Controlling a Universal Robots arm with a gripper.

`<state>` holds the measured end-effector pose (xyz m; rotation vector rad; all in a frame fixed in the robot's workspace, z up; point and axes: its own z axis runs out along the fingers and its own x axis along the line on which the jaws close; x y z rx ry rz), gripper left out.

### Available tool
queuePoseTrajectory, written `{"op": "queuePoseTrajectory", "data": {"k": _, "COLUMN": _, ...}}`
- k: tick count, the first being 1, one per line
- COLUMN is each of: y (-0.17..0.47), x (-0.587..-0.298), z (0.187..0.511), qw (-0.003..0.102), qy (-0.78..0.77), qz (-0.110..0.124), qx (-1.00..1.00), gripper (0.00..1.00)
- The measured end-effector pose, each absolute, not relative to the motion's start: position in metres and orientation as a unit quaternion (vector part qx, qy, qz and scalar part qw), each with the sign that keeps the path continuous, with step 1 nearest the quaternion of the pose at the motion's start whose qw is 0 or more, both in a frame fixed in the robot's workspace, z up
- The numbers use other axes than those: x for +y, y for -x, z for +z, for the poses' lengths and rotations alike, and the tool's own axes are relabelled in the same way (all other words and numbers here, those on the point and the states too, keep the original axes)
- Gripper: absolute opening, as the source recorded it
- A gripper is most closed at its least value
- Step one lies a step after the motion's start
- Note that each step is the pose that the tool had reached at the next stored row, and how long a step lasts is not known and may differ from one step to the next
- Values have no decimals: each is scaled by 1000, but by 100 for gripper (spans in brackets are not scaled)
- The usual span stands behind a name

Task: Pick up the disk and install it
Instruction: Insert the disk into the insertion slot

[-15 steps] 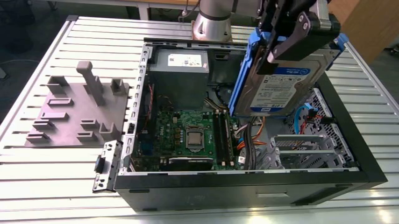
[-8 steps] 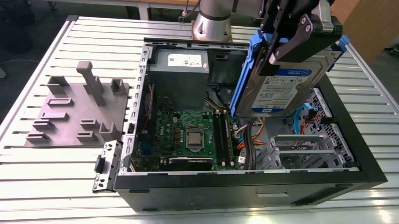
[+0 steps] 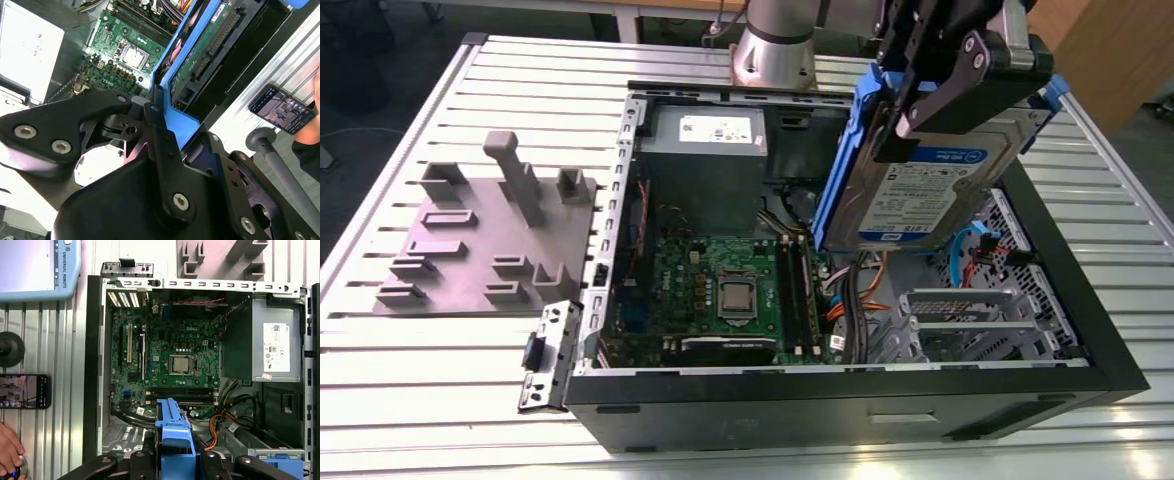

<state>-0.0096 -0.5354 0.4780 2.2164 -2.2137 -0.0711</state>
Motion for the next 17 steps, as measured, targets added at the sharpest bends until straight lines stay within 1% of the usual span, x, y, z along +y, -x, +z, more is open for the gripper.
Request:
{"op": "queuePoseTrajectory", "data": {"k": 10, "y": 5, "x": -551, "z": 474, "qw": 4, "qy": -707, "qz": -23, "qx": -707, "gripper": 37}}
{"op": "queuePoseTrajectory", "data": {"k": 17, "y": -12, "x": -555, "z": 470, "qw": 4, "qy": -707, "qz": -23, "qx": -706, "gripper": 37}}
